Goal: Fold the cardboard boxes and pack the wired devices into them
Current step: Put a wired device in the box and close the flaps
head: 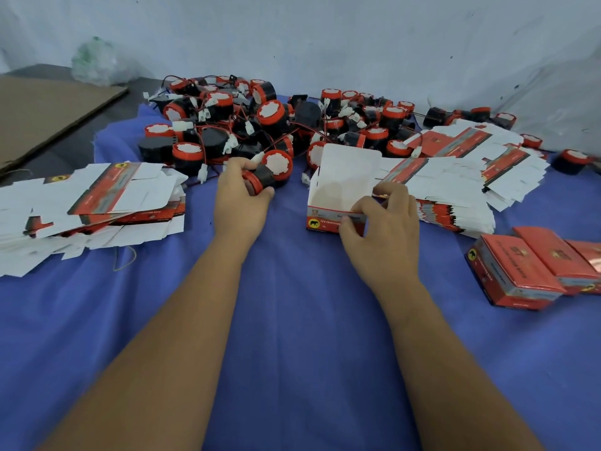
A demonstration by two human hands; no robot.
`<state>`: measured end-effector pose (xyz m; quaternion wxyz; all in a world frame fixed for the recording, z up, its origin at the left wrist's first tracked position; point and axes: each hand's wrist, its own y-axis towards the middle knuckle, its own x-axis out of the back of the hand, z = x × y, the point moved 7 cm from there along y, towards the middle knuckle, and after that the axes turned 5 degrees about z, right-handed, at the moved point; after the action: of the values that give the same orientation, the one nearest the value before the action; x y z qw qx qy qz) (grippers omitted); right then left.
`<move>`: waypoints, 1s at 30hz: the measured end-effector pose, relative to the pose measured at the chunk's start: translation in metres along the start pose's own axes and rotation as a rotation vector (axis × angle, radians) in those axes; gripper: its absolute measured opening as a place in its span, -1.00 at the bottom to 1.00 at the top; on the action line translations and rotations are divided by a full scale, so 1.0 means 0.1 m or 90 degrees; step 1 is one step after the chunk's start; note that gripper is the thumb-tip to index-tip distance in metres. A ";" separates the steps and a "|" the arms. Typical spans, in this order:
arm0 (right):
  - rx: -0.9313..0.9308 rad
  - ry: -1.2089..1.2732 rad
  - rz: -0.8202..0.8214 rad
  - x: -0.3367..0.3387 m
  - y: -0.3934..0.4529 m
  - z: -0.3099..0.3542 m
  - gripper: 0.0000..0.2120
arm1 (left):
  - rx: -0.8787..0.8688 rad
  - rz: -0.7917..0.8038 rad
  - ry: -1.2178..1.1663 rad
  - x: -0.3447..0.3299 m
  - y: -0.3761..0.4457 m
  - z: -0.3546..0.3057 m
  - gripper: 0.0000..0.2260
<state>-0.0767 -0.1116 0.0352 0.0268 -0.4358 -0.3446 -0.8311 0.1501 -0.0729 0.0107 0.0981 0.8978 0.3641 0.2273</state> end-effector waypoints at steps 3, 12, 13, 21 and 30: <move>0.010 0.024 0.027 -0.02 -0.01 0.01 -0.85 | 0.055 -0.102 -0.191 0.14 -0.06 0.06 -0.62; 0.132 0.056 -0.036 0.10 -0.03 0.26 -0.47 | -0.179 -0.128 -0.069 0.22 -0.36 -0.58 -0.55; 0.139 0.060 -0.034 0.09 -0.03 0.28 -0.44 | -0.239 -0.119 -0.022 0.19 -0.42 -0.70 -0.53; 0.146 0.190 -0.103 0.21 -0.04 0.33 -0.39 | -0.539 -0.056 0.163 -0.10 -0.77 -1.21 -0.47; 0.041 0.293 -0.193 0.28 0.00 0.12 -0.47 | -0.499 0.032 0.018 -0.16 -0.72 -1.04 -0.81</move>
<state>-0.0860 -0.0973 0.0600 -0.0064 -0.1781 -0.4169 -0.8913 0.0462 -0.0318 0.0715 0.4229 0.7975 0.2293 0.3641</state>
